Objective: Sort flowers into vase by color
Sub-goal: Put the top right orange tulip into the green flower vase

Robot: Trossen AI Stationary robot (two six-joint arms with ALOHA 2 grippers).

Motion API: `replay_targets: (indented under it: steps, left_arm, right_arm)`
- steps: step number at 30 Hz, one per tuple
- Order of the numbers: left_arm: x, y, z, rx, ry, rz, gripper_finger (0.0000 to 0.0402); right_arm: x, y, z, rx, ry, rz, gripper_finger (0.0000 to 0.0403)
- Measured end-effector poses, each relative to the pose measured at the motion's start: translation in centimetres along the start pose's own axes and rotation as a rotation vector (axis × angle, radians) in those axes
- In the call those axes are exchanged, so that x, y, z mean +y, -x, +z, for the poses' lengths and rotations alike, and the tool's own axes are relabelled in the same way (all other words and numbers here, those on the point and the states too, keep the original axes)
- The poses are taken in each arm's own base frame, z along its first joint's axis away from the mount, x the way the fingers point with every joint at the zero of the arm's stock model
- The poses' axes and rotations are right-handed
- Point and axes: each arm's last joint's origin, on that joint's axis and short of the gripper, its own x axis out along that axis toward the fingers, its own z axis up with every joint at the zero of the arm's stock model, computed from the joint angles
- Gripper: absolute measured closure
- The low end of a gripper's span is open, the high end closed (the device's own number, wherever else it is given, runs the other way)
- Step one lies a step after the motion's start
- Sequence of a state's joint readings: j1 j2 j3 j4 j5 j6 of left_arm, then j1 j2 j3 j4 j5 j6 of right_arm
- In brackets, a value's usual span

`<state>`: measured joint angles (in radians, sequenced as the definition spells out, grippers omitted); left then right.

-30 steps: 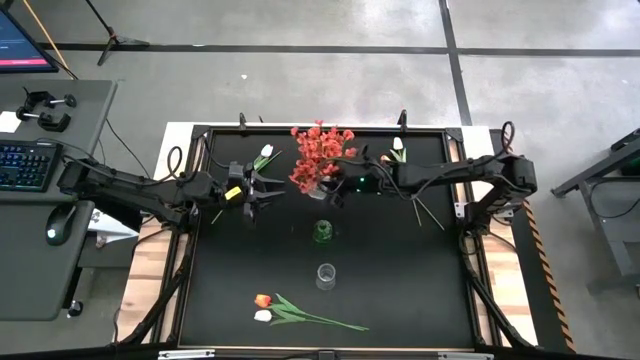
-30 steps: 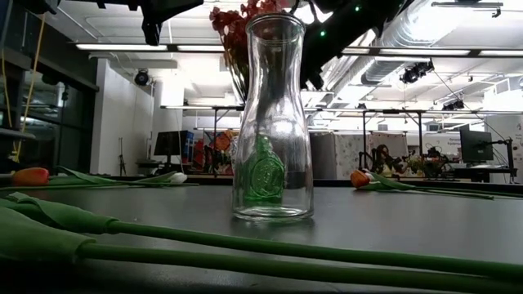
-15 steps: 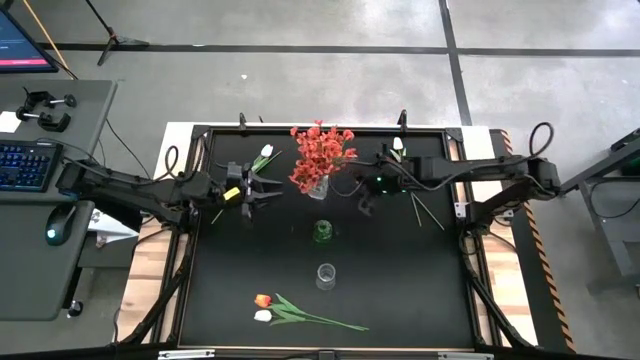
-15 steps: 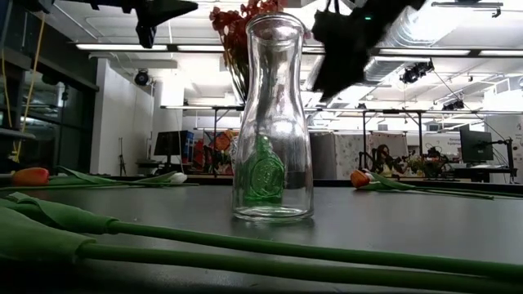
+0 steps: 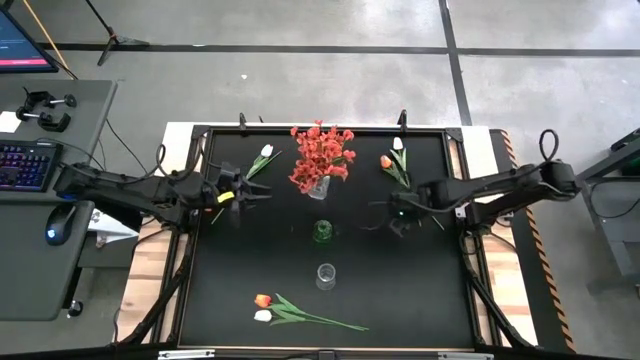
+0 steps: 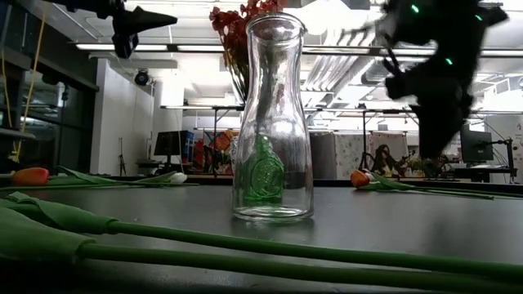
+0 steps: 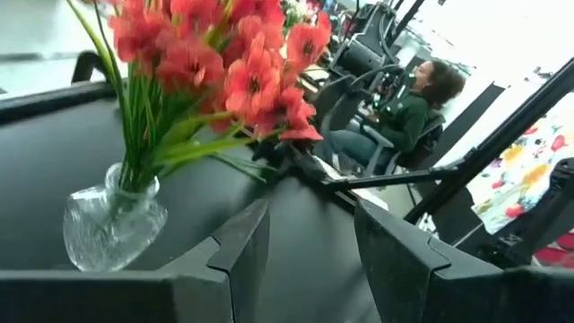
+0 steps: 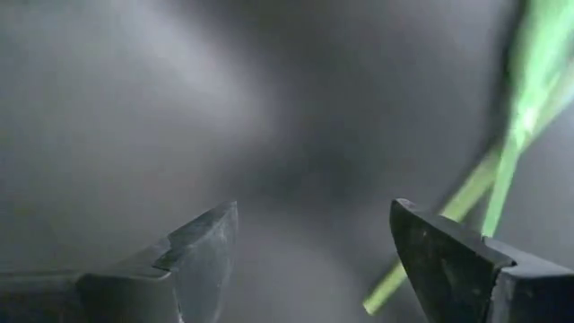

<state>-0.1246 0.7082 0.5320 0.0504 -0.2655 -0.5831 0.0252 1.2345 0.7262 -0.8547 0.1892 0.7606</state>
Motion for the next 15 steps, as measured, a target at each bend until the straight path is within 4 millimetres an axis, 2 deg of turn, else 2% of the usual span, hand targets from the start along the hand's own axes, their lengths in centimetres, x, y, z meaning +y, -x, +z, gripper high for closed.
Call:
replay_targets:
  steps: [3, 7, 12, 15]
  left_arm:
    - [0.0, 0.0, 0.0, -0.001, 0.008, -0.001, 0.0248]
    - [-0.1, 0.0, 0.3, -0.043, 0.017, 0.014, 0.0248]
    - [-0.3, 0.0, 0.8, -0.105, 0.035, 0.003, 0.0248]
    - [-0.5, 0.1, 1.1, -0.134, 0.045, -0.017, 0.0248]
  right_arm:
    - [-2.1, -0.9, -0.4, -0.024, -0.162, -0.063, 0.0124]
    - [-4.9, -1.6, 1.7, -0.053, -0.298, -0.089, 0.0145]
    - [-8.1, -2.6, 4.9, -0.154, -0.312, -0.058, 0.0177]
    - [-9.2, -3.5, 5.9, -0.154, -0.267, -0.016, 0.0192]
